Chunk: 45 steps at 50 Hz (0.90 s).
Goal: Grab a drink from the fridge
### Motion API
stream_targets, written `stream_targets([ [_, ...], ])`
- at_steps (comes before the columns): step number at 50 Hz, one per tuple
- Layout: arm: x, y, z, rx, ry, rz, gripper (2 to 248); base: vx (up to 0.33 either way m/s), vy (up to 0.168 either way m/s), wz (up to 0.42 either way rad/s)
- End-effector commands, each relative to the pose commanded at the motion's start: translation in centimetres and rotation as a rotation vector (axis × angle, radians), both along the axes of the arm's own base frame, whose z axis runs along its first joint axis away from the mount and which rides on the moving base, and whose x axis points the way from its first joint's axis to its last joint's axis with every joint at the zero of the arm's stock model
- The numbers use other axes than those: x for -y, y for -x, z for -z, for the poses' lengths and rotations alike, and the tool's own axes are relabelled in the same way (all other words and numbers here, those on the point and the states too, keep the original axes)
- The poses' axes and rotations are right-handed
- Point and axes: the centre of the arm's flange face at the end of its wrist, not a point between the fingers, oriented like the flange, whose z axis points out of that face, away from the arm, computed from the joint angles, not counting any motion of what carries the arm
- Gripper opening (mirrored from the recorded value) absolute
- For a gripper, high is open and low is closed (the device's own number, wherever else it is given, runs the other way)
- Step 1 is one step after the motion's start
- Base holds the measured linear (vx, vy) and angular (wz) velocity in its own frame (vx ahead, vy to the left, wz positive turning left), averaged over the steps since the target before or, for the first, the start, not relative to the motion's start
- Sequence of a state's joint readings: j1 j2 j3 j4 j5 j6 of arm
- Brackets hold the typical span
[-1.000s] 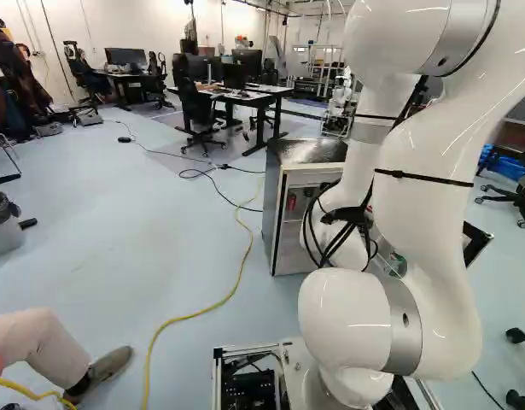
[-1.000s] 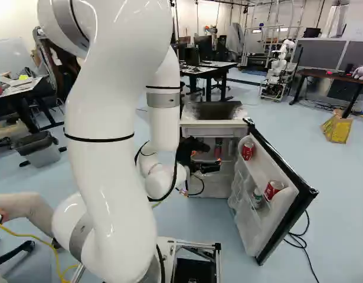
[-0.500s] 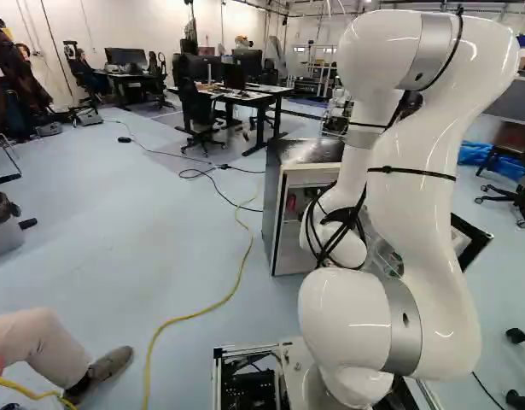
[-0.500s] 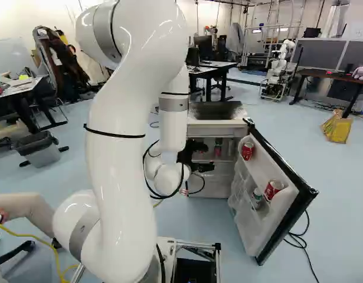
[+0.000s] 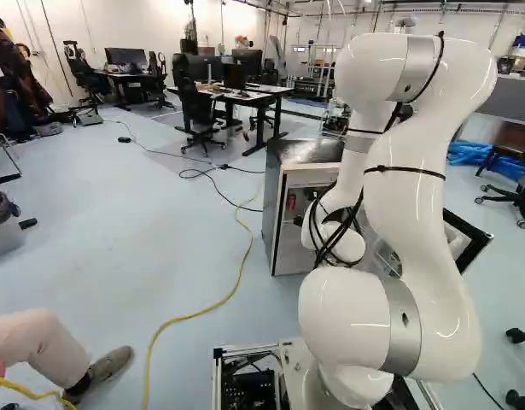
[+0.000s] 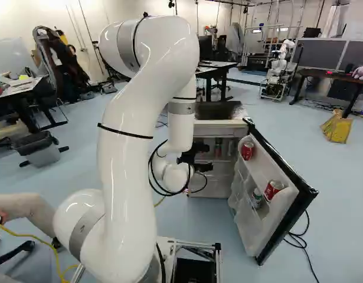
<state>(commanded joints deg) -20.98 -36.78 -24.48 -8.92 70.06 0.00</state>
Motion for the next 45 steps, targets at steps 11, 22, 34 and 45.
stream_targets([
  [11,0.8,-1.2,0.6,-0.018,-0.007,-0.016,247,0.0,0.0,0.0],
  [22,1.8,-2.5,1.3,-0.04,-0.011,-0.025,247,0.0,0.0,0.0],
  [34,2.9,-4.0,2.0,-0.066,-0.014,-0.032,247,0.0,0.0,0.0],
  [45,4.0,-5.4,2.7,-0.088,-0.015,-0.036,247,0.0,0.0,0.0],
])
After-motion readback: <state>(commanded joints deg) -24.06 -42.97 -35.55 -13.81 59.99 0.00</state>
